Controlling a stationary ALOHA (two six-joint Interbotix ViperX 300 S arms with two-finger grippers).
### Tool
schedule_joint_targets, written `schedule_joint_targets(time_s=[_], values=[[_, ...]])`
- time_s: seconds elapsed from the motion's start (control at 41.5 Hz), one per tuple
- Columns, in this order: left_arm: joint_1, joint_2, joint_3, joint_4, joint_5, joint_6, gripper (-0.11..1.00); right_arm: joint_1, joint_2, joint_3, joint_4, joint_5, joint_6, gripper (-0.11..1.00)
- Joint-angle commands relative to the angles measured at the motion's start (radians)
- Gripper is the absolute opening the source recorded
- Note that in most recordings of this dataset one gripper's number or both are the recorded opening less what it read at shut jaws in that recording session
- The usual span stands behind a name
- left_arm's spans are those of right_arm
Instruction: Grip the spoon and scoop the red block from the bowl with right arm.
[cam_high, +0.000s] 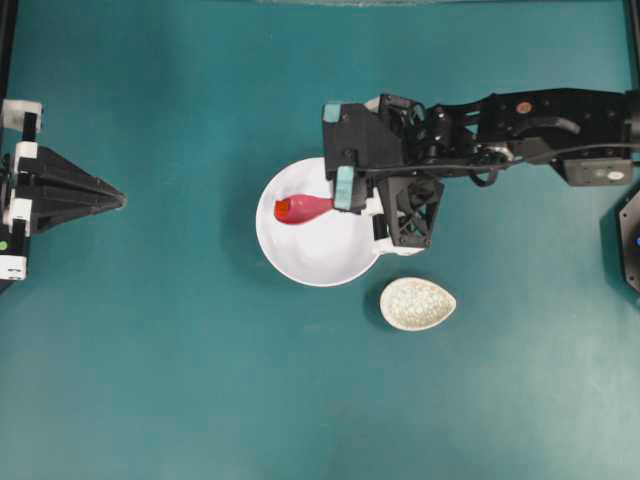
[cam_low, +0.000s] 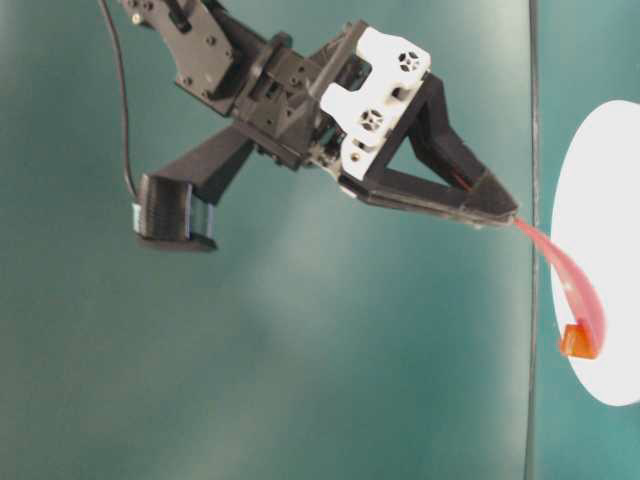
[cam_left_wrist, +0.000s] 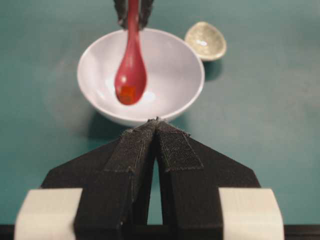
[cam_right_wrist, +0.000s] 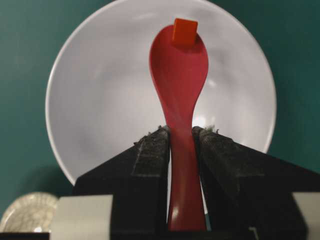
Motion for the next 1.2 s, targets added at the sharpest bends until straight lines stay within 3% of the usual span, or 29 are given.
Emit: schedule_joint_targets(time_s=[0.0,0.313,0.723,1.18], values=[[0.002,0.005,-0.018,0.003,-0.009,-0.002,0.00,0.002,-0.040,0.003,0.002,-0.037,0.000,0.25],[0.002,0.005,-0.017,0.003,-0.009,-0.002,0.00,0.012,-0.061,0.071,0.002,-0.143,0.000,0.25],[0.002,0.005,-0.018,0.003,-0.008,-0.002,0.00,0.063,-0.147,0.229,0.008,-0.410,0.000,0.25],[0.002,0.005,-0.018,0.003,-0.003,0.002,0.00,0.101,-0.270,0.287,0.005,-0.446,-0.008,0.25]])
